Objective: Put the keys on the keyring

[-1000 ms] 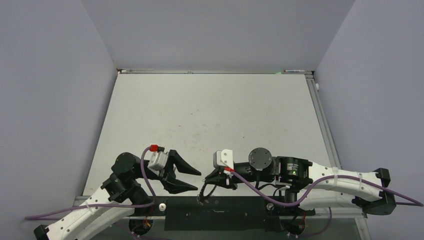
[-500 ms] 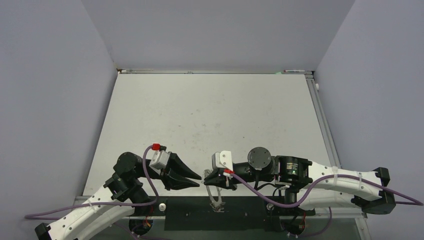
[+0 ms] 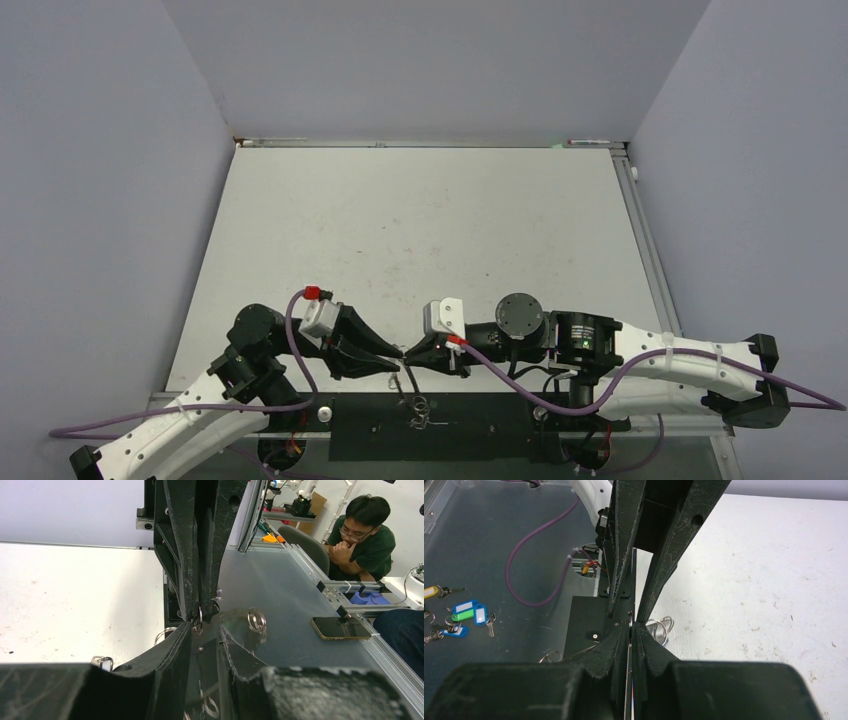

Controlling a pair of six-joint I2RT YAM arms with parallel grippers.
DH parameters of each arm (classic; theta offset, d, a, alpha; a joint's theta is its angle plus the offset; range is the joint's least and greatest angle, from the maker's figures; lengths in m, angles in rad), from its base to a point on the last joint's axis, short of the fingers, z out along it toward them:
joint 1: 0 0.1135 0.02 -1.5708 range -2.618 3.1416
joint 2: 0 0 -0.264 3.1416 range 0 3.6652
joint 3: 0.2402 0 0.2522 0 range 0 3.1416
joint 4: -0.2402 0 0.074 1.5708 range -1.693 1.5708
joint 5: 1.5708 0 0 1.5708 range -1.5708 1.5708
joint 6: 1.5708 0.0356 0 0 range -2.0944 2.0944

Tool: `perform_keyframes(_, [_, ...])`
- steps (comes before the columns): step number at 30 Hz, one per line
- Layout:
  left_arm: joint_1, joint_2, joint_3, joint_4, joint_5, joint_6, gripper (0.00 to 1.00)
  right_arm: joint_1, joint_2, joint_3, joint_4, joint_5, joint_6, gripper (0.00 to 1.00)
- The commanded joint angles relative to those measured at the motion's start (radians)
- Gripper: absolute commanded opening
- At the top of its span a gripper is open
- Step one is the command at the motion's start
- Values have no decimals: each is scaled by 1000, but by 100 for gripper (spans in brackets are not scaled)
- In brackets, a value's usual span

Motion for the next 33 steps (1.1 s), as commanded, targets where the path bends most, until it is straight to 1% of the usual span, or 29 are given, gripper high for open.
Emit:
perform_keyframes(1, [2, 15, 2, 14, -25, 14, 20, 6, 1, 34, 105, 21, 4, 5])
perform_keyframes(4, [1, 16, 4, 9, -38, 20, 17, 4, 5, 33, 111, 23, 10, 5])
perform_keyframes(9, [2, 20, 18, -33, -89, 49, 1, 5, 17, 26, 126, 17, 19, 5])
perform_keyframes(14, [5, 0, 40, -83, -146, 86, 0, 5, 29, 18, 140, 15, 29, 5])
perform_keyframes(16, [12, -26, 50, -115, -197, 124, 0, 5, 31, 19, 141, 29, 35, 6])
perform_keyframes(17, [15, -40, 51, -125, -211, 137, 0, 5, 30, 21, 138, 42, 38, 12])
perform_keyframes(19, [26, -68, 46, -129, -236, 153, 0, 4, 20, 23, 138, 62, 43, 36])
perform_keyframes(20, [31, -83, 44, -128, -242, 158, 0, 4, 8, 22, 141, 67, 44, 46])
perform_keyframes(21, [37, -94, 41, -124, -244, 161, 0, 5, -9, 21, 145, 70, 44, 52])
perform_keyframes(23, [48, -115, 35, -111, -247, 160, 0, 5, -59, 14, 151, 83, 44, 61])
perform_keyframes(24, [53, -121, 32, -107, -247, 160, 0, 5, -82, 9, 152, 89, 44, 63])
perform_keyframes(27, [65, -128, 29, -98, -241, 160, 0, 6, -148, -16, 161, 105, 44, 63])
perform_keyframes(30, [74, -130, 20, -78, -224, 150, 0, 5, -186, -41, 161, 112, 44, 60])
perform_keyframes(33, [80, -129, 14, -57, -207, 139, 0, 5, -185, -50, 163, 127, 42, 57])
